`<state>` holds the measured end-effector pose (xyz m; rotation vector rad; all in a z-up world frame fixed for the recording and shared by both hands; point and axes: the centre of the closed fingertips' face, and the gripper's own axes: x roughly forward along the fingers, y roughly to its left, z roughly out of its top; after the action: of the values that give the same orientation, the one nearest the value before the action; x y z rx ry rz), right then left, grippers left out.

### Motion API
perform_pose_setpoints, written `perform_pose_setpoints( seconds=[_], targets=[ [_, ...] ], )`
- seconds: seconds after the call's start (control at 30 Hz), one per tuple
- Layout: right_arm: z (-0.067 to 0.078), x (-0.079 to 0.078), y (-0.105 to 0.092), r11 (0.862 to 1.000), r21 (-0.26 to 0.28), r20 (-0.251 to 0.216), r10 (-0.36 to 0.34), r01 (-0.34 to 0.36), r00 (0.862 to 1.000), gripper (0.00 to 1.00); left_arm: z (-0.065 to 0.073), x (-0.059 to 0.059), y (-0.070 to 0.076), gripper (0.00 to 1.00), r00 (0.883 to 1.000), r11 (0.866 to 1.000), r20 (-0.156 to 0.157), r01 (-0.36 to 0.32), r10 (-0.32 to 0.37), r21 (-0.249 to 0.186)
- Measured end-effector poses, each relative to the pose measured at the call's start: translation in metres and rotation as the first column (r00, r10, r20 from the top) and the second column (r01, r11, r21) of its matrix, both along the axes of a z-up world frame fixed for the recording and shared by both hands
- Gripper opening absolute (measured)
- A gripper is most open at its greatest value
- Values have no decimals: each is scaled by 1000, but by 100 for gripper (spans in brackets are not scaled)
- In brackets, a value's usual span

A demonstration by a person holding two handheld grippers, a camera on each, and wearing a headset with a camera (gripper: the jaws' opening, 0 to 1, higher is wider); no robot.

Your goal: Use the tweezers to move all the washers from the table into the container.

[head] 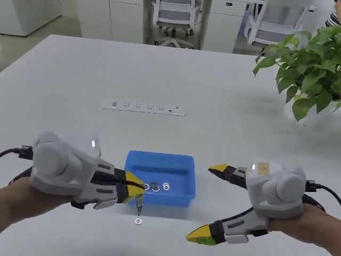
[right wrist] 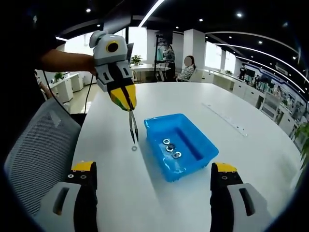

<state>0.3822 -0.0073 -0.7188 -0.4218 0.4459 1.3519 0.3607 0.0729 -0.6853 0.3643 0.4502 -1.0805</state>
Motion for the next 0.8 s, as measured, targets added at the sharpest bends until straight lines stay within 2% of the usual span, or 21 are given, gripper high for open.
perform_pose_setpoints(
  seconds=[0.3, 0.7, 0.73, 0.8],
  targets=[
    [-3, -4, -1, 1000, 5, -16, 4, -4, 1000, 97, -10, 0, 0, 5, 1000, 1000, -18, 11, -11, 6],
    [-5, -10, -1, 1000, -1, -19, 22, -22, 1000, 94, -19, 2, 4, 5, 1000, 1000, -18, 15, -15, 6],
    [-6, -10, -1, 1000, -4, -20, 24, -24, 1000, 93, -18, 2, 3, 5, 1000, 1000, -18, 12, -13, -14],
    [-7, -12, 0, 999, -3, -21, 33, -33, 999, 91, -19, 2, 4, 5, 1000, 1000, -22, 5, -5, -22]
  ],
)
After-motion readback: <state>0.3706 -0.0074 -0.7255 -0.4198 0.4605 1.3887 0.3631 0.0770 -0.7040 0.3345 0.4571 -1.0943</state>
